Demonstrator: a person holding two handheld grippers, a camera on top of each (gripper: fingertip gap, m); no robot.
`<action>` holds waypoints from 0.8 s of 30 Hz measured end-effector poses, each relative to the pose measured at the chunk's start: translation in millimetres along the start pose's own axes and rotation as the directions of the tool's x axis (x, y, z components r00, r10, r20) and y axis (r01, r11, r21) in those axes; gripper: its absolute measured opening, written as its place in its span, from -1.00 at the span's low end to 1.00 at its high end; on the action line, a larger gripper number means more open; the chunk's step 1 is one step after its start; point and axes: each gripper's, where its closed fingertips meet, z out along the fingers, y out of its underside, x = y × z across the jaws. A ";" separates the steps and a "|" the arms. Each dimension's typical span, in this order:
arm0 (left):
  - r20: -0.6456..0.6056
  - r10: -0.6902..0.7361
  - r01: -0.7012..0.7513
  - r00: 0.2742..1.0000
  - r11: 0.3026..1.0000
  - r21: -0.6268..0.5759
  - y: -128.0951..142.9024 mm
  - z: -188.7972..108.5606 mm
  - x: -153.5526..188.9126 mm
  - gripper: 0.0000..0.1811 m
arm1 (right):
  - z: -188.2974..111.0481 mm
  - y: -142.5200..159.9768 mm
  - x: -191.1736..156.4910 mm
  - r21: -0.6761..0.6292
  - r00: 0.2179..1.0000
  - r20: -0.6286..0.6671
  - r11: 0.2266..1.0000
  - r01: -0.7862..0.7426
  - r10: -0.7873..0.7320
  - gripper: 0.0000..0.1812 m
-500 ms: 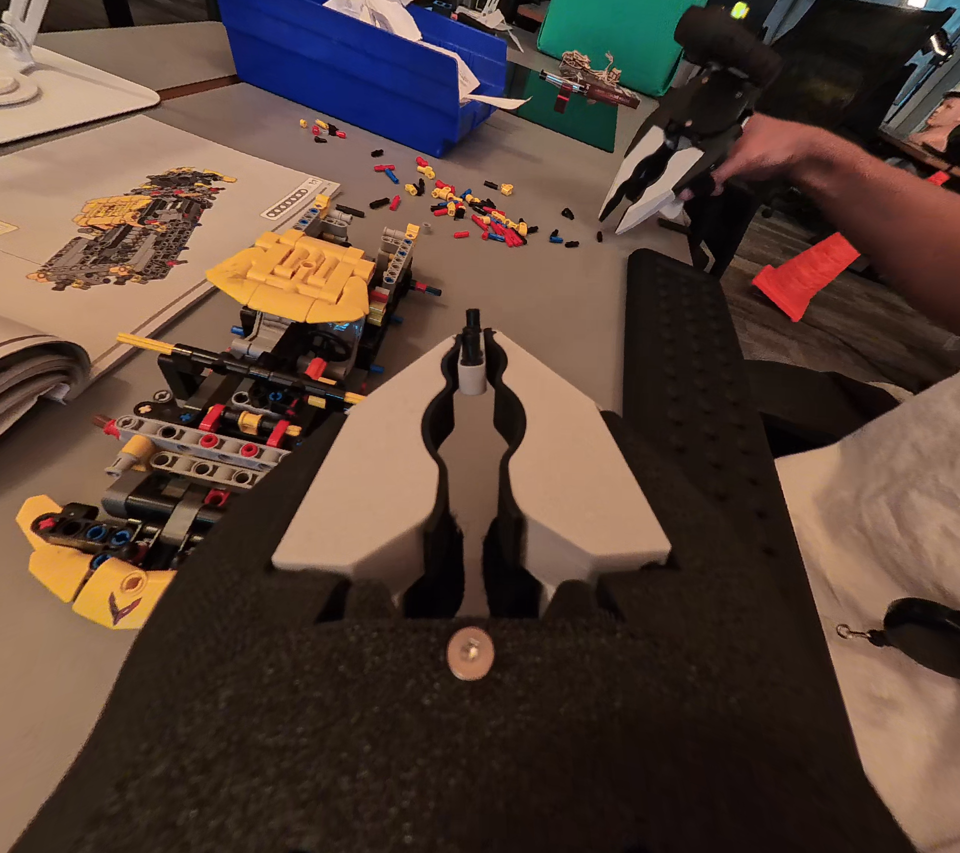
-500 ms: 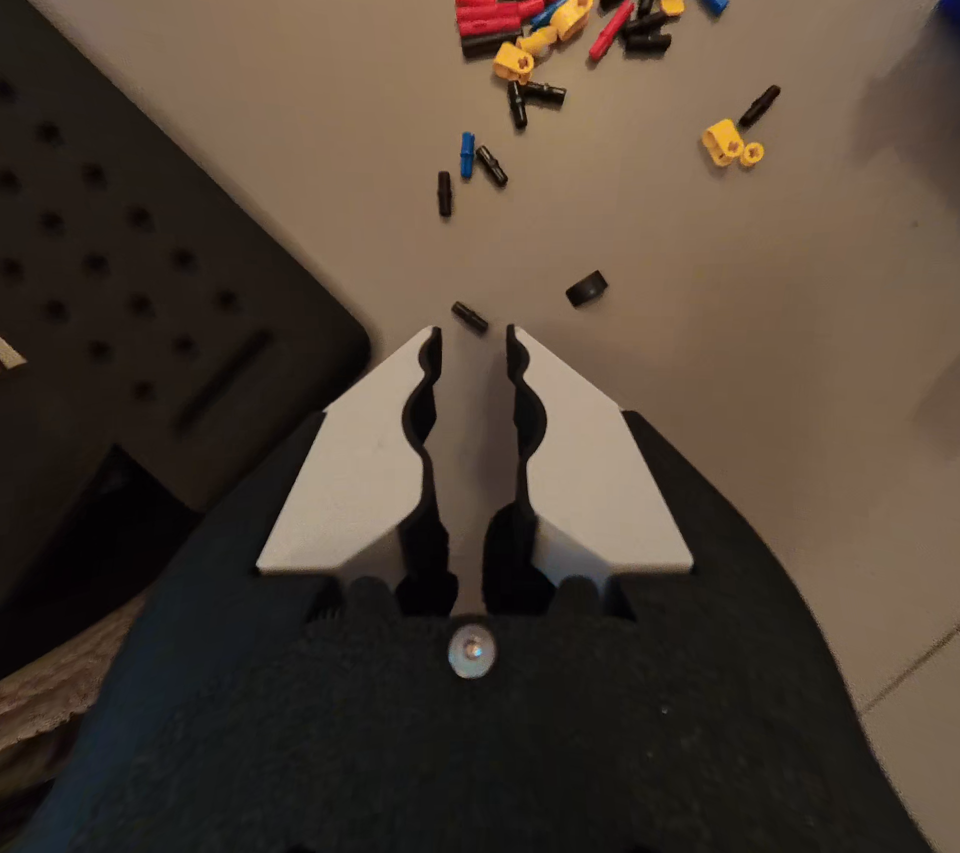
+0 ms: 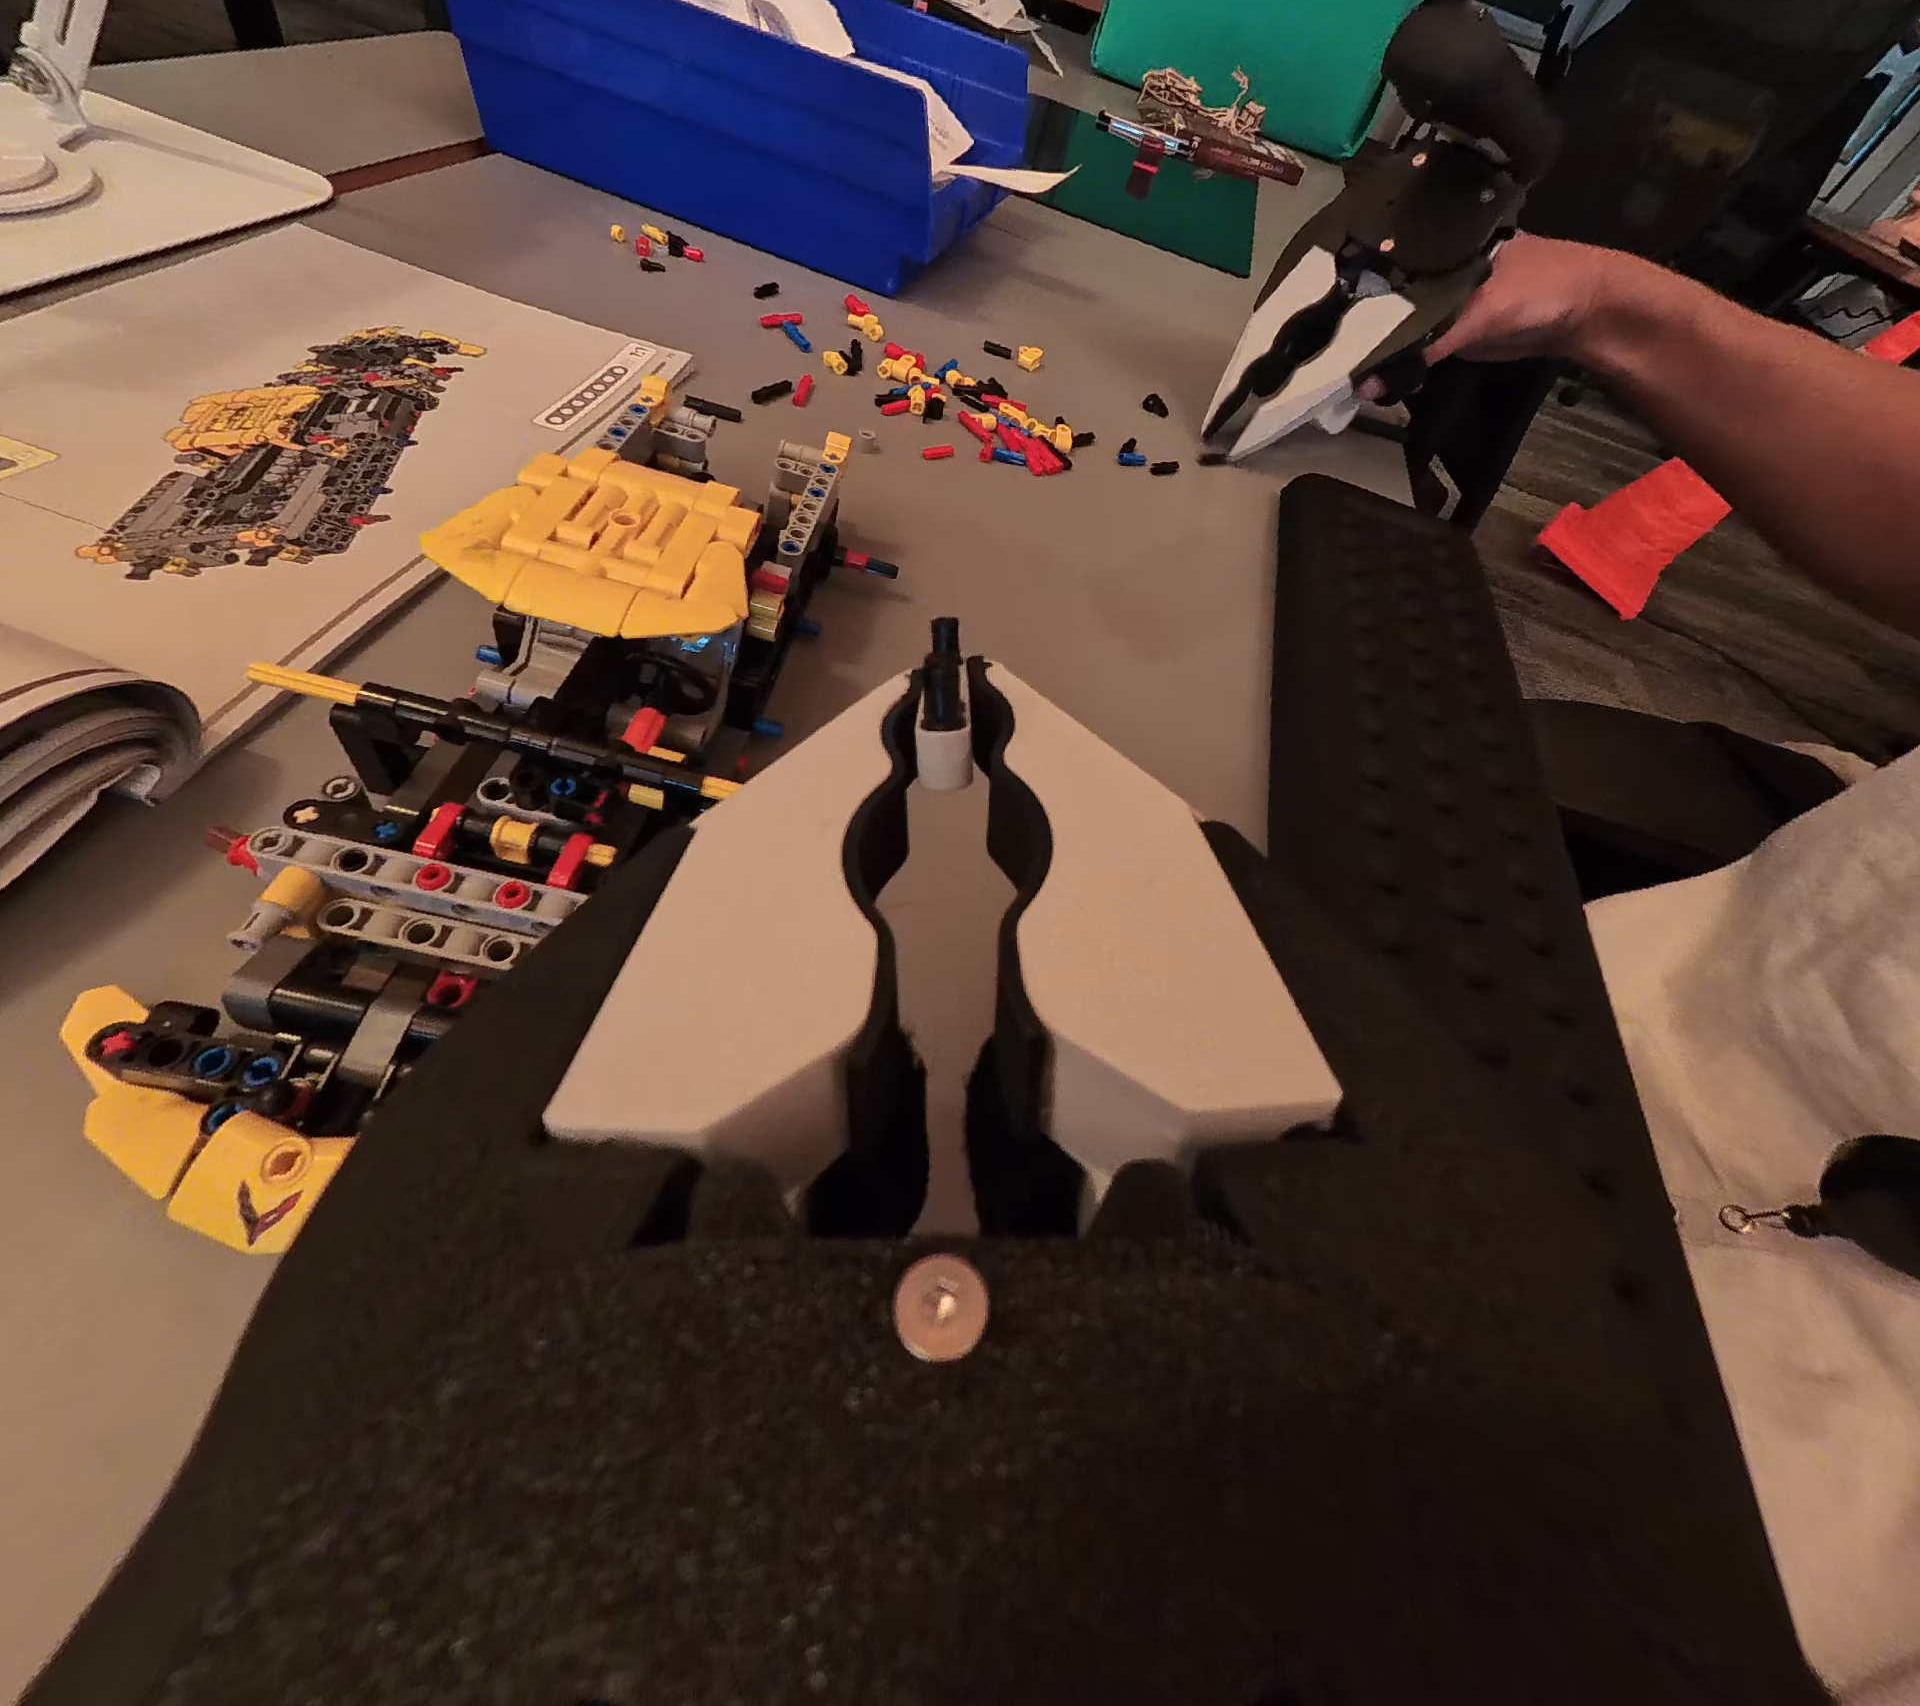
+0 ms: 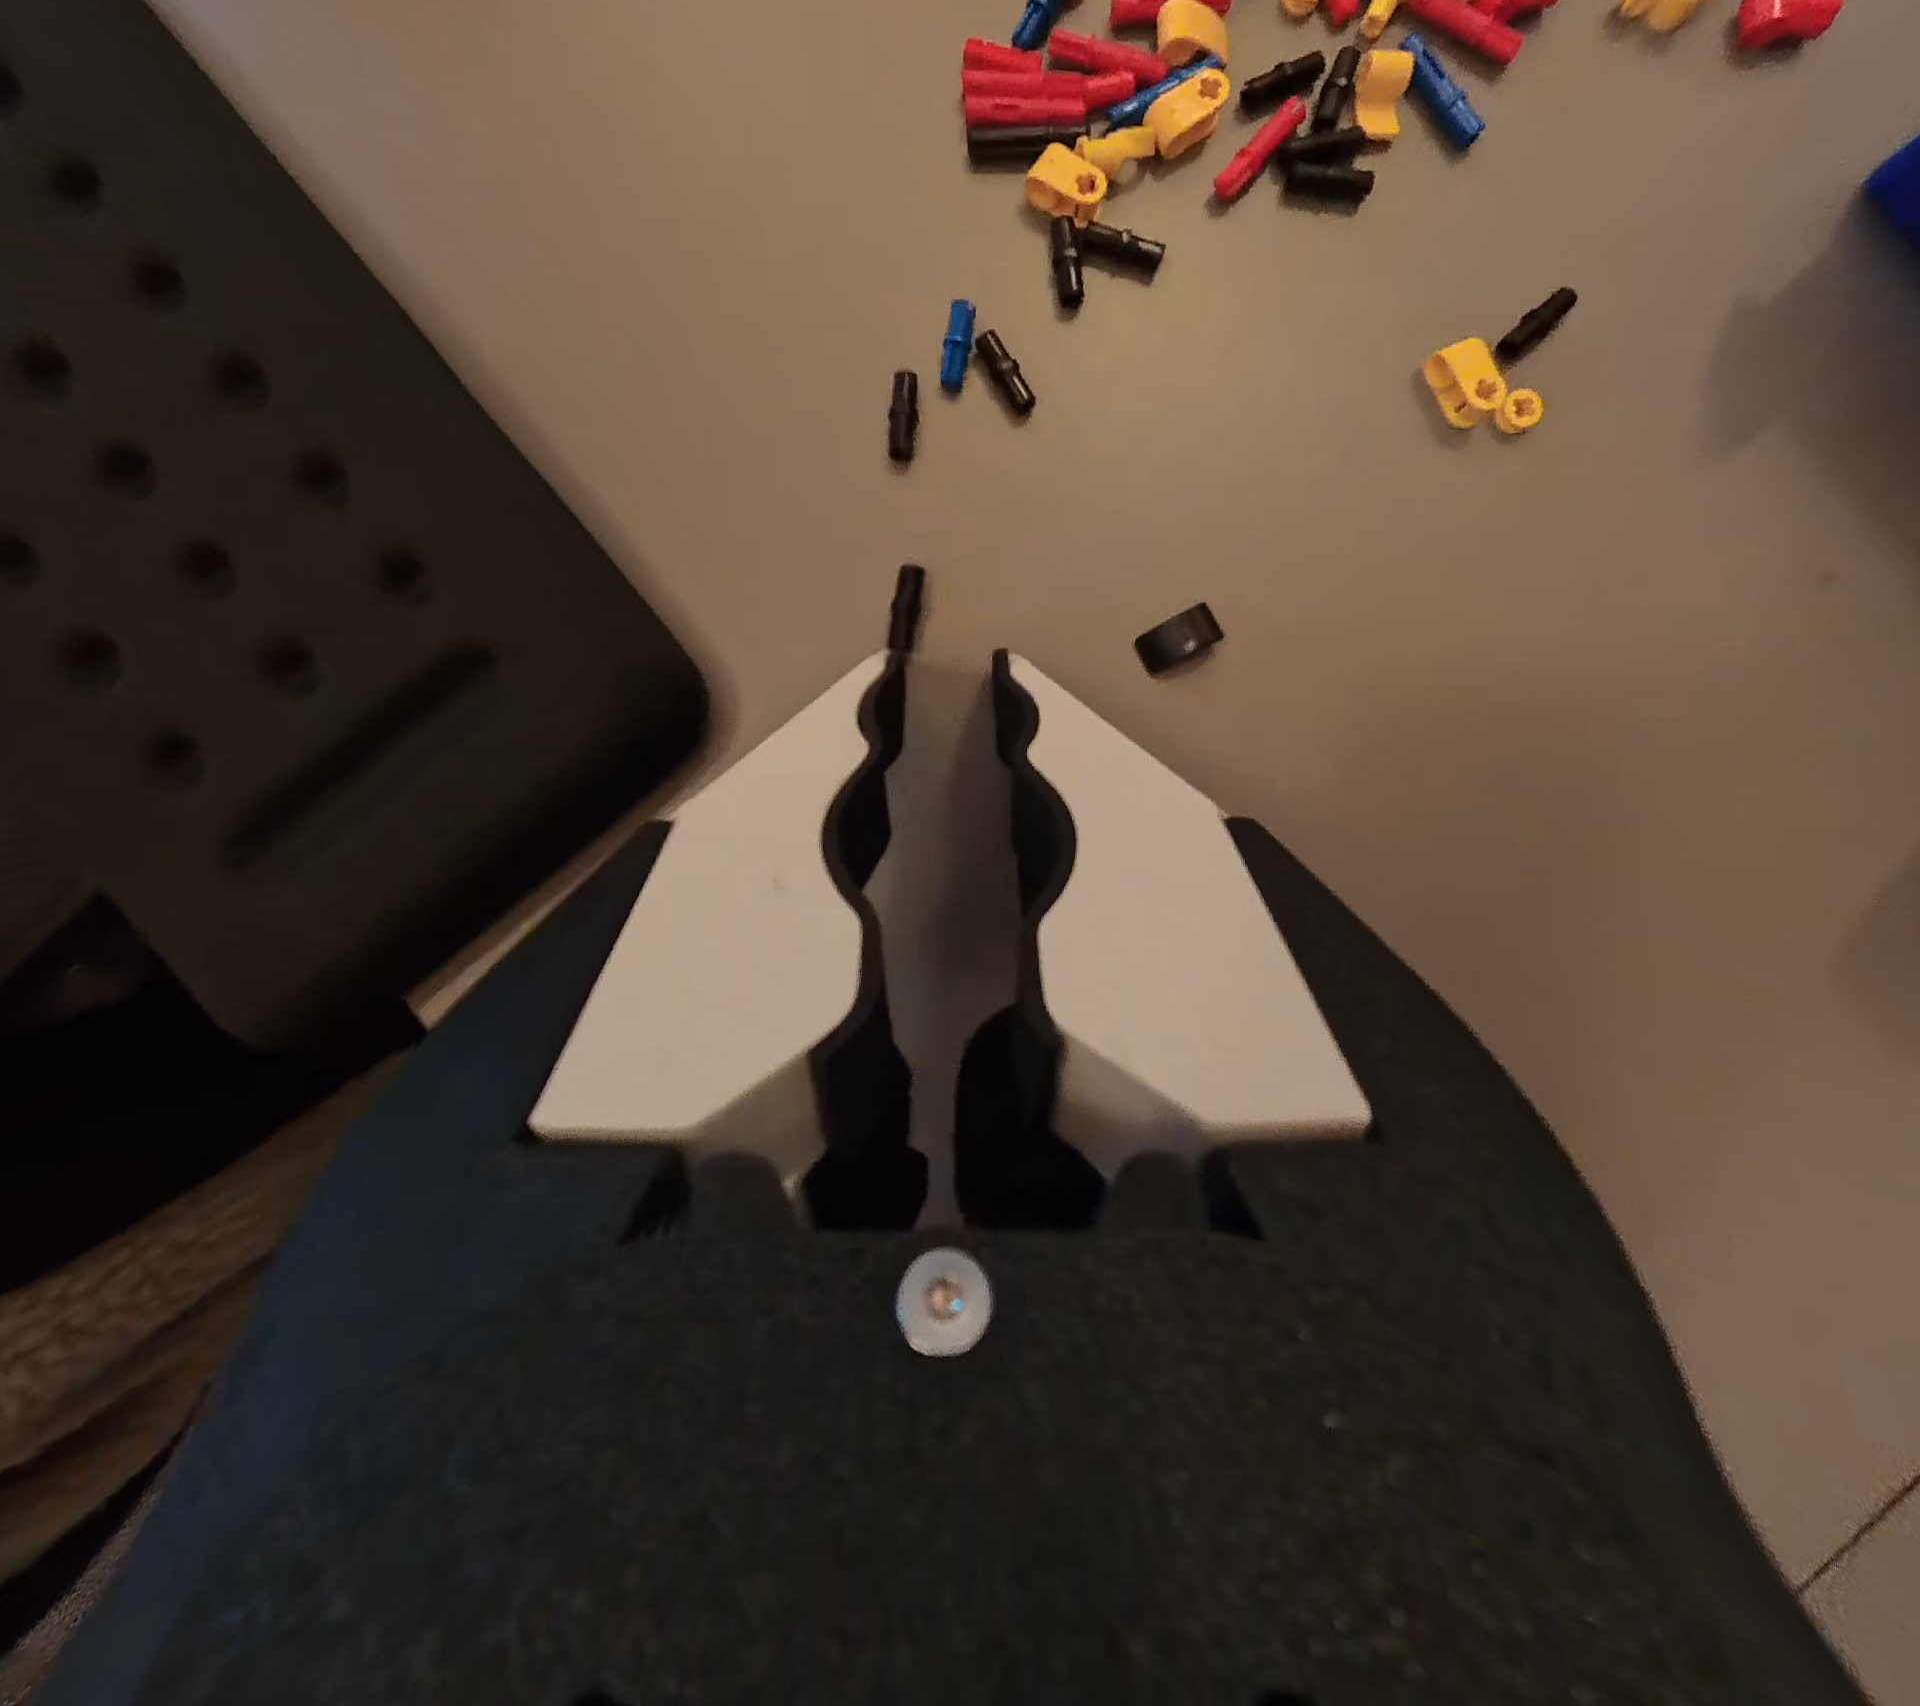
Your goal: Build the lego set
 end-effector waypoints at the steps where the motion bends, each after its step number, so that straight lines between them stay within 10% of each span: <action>1: -0.001 0.001 -0.001 1.000 1.000 0.000 -0.1 0.1 0.4 -0.92 | -0.5 -3.0 -2.5 0.007 1.000 0.015 1.000 -0.015 0.015 -0.82; 17: -0.020 -0.005 0.005 1.000 1.000 0.018 -4.0 -1.1 5.5 -0.92 | -7.9 5.7 5.0 -0.204 0.995 -0.088 0.977 -0.054 0.036 -0.95; 24: -0.041 -0.013 0.015 0.999 0.999 0.037 -7.9 -3.2 9.8 -0.92 | -62.4 72.3 38.9 -0.767 0.963 -0.130 0.592 -0.249 0.236 -0.95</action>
